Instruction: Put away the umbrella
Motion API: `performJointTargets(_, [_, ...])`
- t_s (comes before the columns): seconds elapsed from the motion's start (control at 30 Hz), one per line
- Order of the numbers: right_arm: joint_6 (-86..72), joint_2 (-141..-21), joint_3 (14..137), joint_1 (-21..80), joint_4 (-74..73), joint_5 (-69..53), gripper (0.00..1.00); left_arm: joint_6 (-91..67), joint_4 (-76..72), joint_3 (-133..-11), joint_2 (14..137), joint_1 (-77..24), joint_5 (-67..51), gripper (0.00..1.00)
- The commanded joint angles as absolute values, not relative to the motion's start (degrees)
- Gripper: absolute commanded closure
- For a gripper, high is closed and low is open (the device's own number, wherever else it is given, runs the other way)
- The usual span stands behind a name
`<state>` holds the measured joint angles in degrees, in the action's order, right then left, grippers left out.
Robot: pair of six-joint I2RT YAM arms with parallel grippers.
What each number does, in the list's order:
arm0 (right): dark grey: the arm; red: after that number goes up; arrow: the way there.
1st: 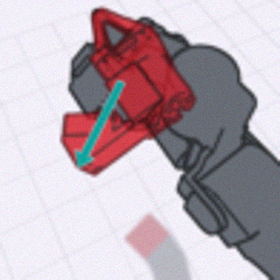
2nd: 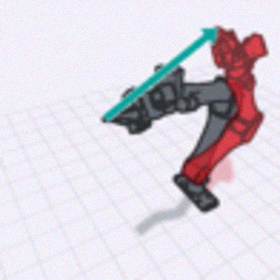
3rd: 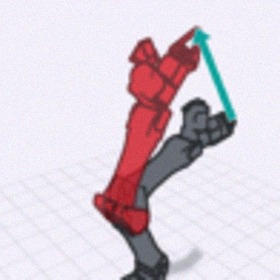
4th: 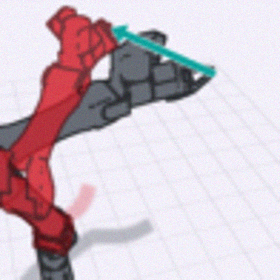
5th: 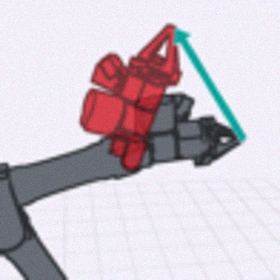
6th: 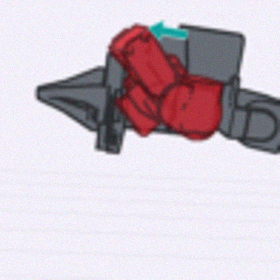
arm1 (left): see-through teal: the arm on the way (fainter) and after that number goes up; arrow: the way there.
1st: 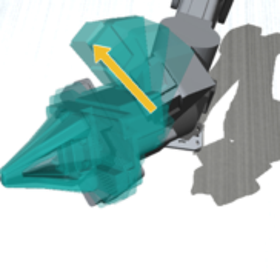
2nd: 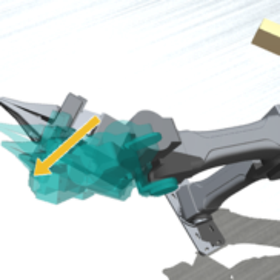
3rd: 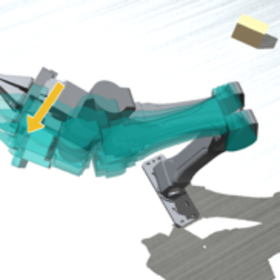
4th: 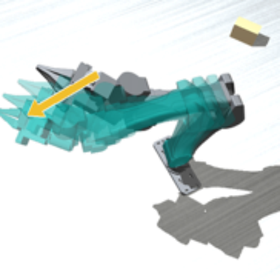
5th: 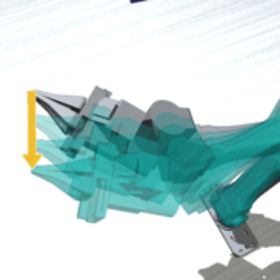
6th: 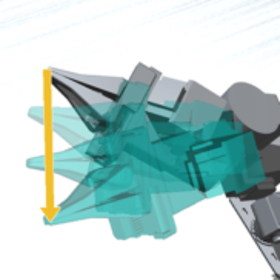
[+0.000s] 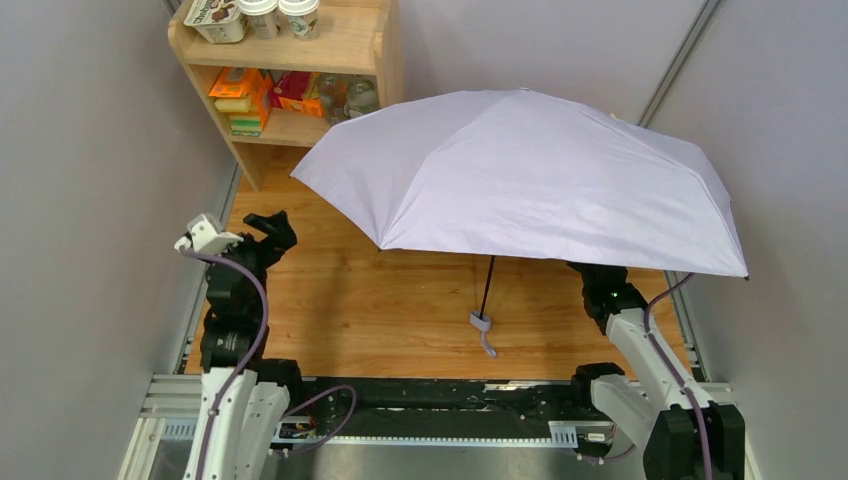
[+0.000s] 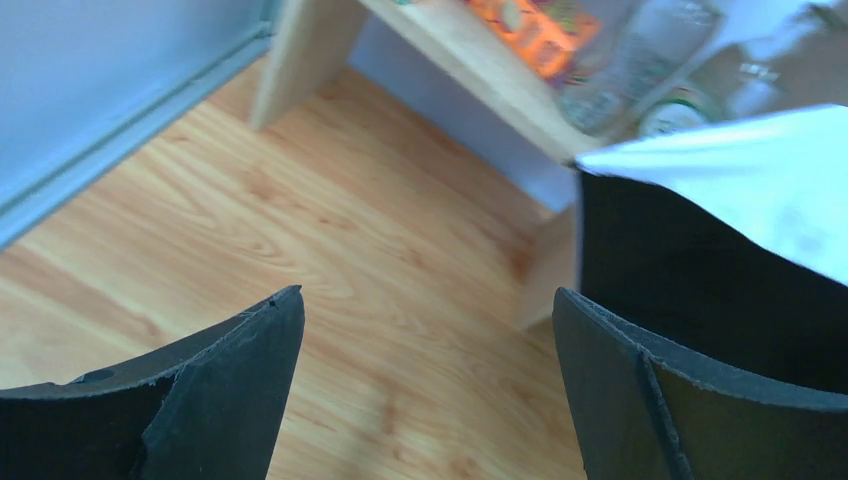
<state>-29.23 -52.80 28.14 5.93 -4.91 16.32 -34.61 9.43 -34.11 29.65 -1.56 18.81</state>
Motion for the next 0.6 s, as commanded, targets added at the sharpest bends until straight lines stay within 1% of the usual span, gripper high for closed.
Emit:
performJointTargets(0.0, [-29.3, -51.1, 27.4, 5.9, 4.4, 4.7, 0.00, -37.0, 14.1, -32.2, 21.2, -1.5, 3.9, 0.00])
performJointTargets(0.1, [-28.2, -53.8, 28.9, 6.0, 12.0, -12.2, 0.00, -35.2, 15.4, -32.3, 19.5, -1.5, -4.3, 0.01])
performJointTargets(0.17, [-30.0, -55.4, 29.0, 6.6, 18.4, -20.2, 0.00, -36.1, 15.2, -31.8, 19.9, -1.5, -11.8, 0.03])
performJointTargets(0.2, [-30.8, -55.9, 29.1, 7.2, 20.8, -23.5, 0.00, -37.7, 12.3, -30.5, 20.5, -1.5, -18.9, 0.04])
performJointTargets(0.23, [-31.1, -56.5, 29.4, 7.7, 22.6, -25.3, 0.00, -38.9, 8.2, -28.4, 20.7, -1.6, -24.7, 0.04])
performJointTargets(0.27, [-30.9, -57.0, 29.6, 9.0, 23.6, -27.0, 0.00, -42.5, 6.2, -27.4, 21.6, -1.7, -27.9, 0.04])
performJointTargets(0.3, [-30.4, -57.9, 30.1, 9.7, 24.6, -27.8, 0.00, -44.2, 0.8, -24.7, 21.9, -2.4, -32.2, 0.04])
performJointTargets(0.33, [-30.1, -59.3, 30.8, 10.7, 24.2, -27.3, 0.00, -47.5, -3.0, -23.4, 22.7, -5.1, -33.4, 0.04])
performJointTargets(0.37, [-30.2, -60.7, 31.7, 11.2, 23.2, -26.0, 0.00, -48.6, -6.6, -21.2, 22.9, -7.0, -33.2, 0.04])
performJointTargets(0.4, [-30.5, -62.6, 32.0, 11.6, 24.1, -26.8, 0.00, -47.8, -6.6, -20.8, 23.7, -12.9, -31.9, 0.04])
performJointTargets(0.43, [-31.0, -64.1, 32.3, 11.9, 25.4, -27.9, 0.00, -46.6, -5.0, -20.8, 24.8, -16.1, -27.0, 0.04])
performJointTargets(0.47, [-31.7, -65.6, 32.6, 12.5, 26.4, -27.6, 0.00, -44.1, -4.7, -20.8, 25.6, -23.1, -24.6, 0.04])
performJointTargets(0.5, [-32.1, -67.3, 33.4, 13.2, 26.2, -26.3, 0.00, -42.4, -5.3, -20.8, 27.5, -26.3, -19.4, 0.04])
performJointTargets(0.53, [-31.8, -68.9, 34.5, 13.7, 26.3, -27.2, 0.00, -41.5, -5.9, -20.9, 29.1, -33.0, -16.6, 0.04])
performJointTargets(0.57, [-31.6, -70.5, 35.6, 14.4, 26.3, -28.3, 0.02, -40.5, -7.4, -21.6, 32.7, -36.4, -11.8, 0.04])
